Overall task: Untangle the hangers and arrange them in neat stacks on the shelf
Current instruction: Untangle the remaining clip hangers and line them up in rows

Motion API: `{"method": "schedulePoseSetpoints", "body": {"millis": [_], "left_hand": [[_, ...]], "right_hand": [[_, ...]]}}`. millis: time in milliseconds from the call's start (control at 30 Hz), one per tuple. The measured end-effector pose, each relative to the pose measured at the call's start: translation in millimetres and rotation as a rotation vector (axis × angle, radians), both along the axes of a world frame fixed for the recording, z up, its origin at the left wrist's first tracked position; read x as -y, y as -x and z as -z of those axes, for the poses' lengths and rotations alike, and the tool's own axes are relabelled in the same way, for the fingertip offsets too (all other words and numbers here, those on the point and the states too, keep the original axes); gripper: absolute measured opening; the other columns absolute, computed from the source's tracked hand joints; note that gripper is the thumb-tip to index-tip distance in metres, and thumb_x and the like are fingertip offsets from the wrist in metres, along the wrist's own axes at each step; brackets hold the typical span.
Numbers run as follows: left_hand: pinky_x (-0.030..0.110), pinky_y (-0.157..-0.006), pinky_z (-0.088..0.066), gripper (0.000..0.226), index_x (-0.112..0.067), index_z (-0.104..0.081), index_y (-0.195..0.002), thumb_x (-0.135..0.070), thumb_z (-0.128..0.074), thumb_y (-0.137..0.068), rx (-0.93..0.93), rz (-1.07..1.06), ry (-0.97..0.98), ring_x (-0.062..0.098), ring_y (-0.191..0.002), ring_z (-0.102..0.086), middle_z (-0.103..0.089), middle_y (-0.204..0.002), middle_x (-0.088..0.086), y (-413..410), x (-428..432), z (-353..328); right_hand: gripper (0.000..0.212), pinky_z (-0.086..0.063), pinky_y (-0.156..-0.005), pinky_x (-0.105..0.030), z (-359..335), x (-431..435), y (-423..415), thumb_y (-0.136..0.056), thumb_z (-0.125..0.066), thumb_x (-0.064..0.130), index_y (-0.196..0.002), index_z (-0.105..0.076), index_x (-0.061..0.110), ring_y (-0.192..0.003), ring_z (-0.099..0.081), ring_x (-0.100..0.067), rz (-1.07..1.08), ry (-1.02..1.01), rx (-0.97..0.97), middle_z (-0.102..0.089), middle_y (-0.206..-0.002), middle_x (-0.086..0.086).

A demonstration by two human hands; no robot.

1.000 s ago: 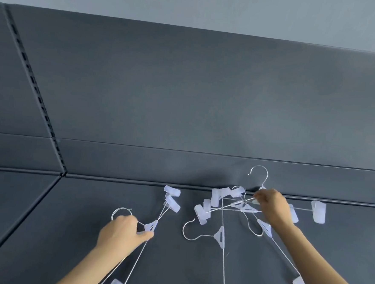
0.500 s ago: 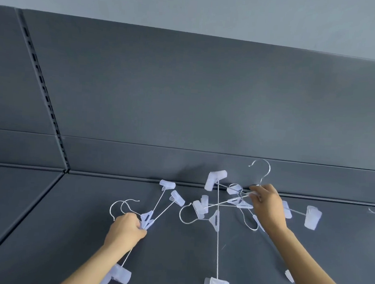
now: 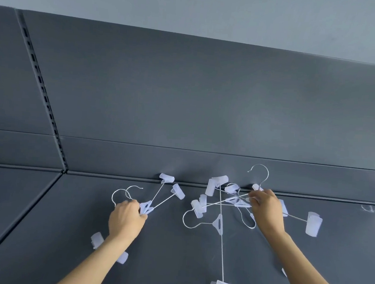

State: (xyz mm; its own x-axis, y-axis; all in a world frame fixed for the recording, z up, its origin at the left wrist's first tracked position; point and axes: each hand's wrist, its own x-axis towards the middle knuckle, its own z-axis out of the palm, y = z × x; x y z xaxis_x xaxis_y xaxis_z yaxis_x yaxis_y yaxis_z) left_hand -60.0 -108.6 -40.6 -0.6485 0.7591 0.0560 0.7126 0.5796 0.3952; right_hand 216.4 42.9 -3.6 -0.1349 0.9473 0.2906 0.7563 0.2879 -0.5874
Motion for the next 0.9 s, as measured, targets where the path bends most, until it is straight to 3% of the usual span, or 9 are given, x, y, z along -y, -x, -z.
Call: {"method": "schedulePoseSetpoints", "body": {"millis": [67, 200, 333, 433, 500, 567, 700, 767, 900], "left_hand": [[0.034, -0.077, -0.043, 0.021, -0.012, -0.059, -0.092, -0.03, -0.062, -0.082, -0.082, 0.042, -0.072, 0.028, -0.098, -0.052, -0.058, -0.101, 0.007, -13.0, -4.9, -6.1], [0.028, -0.088, -0.038, 0.022, -0.015, -0.062, -0.1, -0.031, -0.054, -0.087, 0.052, 0.301, -0.215, 0.021, -0.105, -0.048, -0.056, -0.107, 0.002, -63.1, -22.4, -10.1], [0.024, -0.066, -0.049, 0.037, -0.03, -0.068, -0.07, -0.056, -0.041, -0.071, -0.082, 0.468, -0.21, 0.01, -0.074, -0.062, -0.061, -0.075, -0.015, -106.1, -37.8, -12.9], [0.031, -0.081, -0.047, 0.057, -0.022, -0.067, -0.068, -0.063, -0.028, -0.067, -0.055, 0.482, -0.121, 0.015, -0.079, -0.061, -0.065, -0.07, -0.007, -122.9, -51.2, -14.4], [0.035, -0.101, -0.032, 0.055, -0.017, -0.061, -0.075, -0.059, -0.026, -0.071, 0.036, 0.465, -0.035, 0.02, -0.098, -0.054, -0.065, -0.08, 0.0, -129.9, -58.1, -14.4], [0.033, -0.109, -0.02, 0.037, -0.02, -0.051, -0.072, -0.052, -0.032, -0.075, 0.108, 0.441, -0.034, 0.022, -0.104, -0.049, -0.057, -0.075, -0.001, -132.4, -60.4, -14.6], [0.03, -0.107, -0.016, 0.029, -0.021, -0.049, -0.069, -0.045, -0.035, -0.076, 0.102, 0.476, -0.031, 0.025, -0.104, -0.046, -0.041, -0.064, -0.004, -134.5, -56.7, -20.3], [0.029, -0.107, -0.017, 0.032, -0.019, -0.057, -0.072, -0.042, -0.038, -0.082, 0.044, 0.5, -0.009, 0.024, -0.102, -0.043, -0.052, -0.073, 0.0, -136.2, -58.0, -20.3], [0.029, -0.101, -0.023, 0.028, -0.014, -0.067, -0.089, -0.031, -0.045, -0.087, -0.028, 0.52, 0.03, 0.024, -0.1, -0.044, -0.067, -0.093, 0.005, -132.4, -59.6, -18.4]], "right_hand": [[0.017, -0.038, -0.065, -0.033, 1.4, 1.9, 1.5, -0.083, -0.052, -0.003, -0.085, -0.069, 0.0, -0.077, -0.052, -0.033, 0.021, 0.026, -0.04, -0.049, -0.084, -0.008], [0.018, -0.034, -0.07, -0.029, 1.9, 3.5, 4.6, -0.084, -0.051, 0.0, -0.091, -0.069, 0.003, -0.078, -0.049, -0.025, 0.048, 0.077, -0.116, -0.05, -0.088, -0.007], [0.019, -0.035, -0.069, -0.029, -0.6, 3.6, 7.4, -0.083, -0.052, 0.002, -0.092, -0.069, 0.004, -0.078, -0.05, -0.025, 0.073, 0.116, -0.162, -0.057, -0.088, -0.012], [0.018, -0.035, -0.065, -0.028, -7.5, 8.1, 10.5, -0.083, -0.052, 0.001, -0.09, -0.069, 0.002, -0.076, -0.052, -0.027, 0.073, 0.127, -0.207, -0.061, -0.08, -0.012], [0.018, -0.034, -0.058, -0.027, -10.9, 11.0, 12.2, -0.082, -0.051, 0.0, -0.085, -0.069, 0.002, -0.072, -0.051, -0.027, 0.062, 0.137, -0.226, -0.059, -0.07, -0.01], [0.018, -0.032, -0.052, -0.022, -12.1, 12.5, 11.2, -0.082, -0.051, 0.0, -0.082, -0.069, 0.004, -0.064, -0.048, -0.023, 0.067, 0.17, -0.248, -0.056, -0.061, -0.006], [0.016, -0.033, -0.054, -0.022, -9.8, 13.6, 10.8, -0.082, -0.055, 0.003, -0.08, -0.068, 0.012, -0.065, -0.048, -0.019, 0.028, 0.267, -0.234, -0.053, -0.057, 0.005], [0.01, -0.036, -0.058, -0.023, -9.8, 15.3, 17.1, -0.081, -0.061, 0.007, -0.081, -0.07, 0.011, -0.071, -0.051, -0.019, -0.022, 0.32, -0.247, -0.058, -0.064, 0.003], [0.008, -0.034, -0.053, -0.018, -21.2, 10.2, 21.4, -0.081, -0.062, 0.008, -0.079, -0.068, 0.011, -0.06, -0.046, -0.014, -0.01, 0.317, -0.432, -0.054, -0.056, 0.007]]}}
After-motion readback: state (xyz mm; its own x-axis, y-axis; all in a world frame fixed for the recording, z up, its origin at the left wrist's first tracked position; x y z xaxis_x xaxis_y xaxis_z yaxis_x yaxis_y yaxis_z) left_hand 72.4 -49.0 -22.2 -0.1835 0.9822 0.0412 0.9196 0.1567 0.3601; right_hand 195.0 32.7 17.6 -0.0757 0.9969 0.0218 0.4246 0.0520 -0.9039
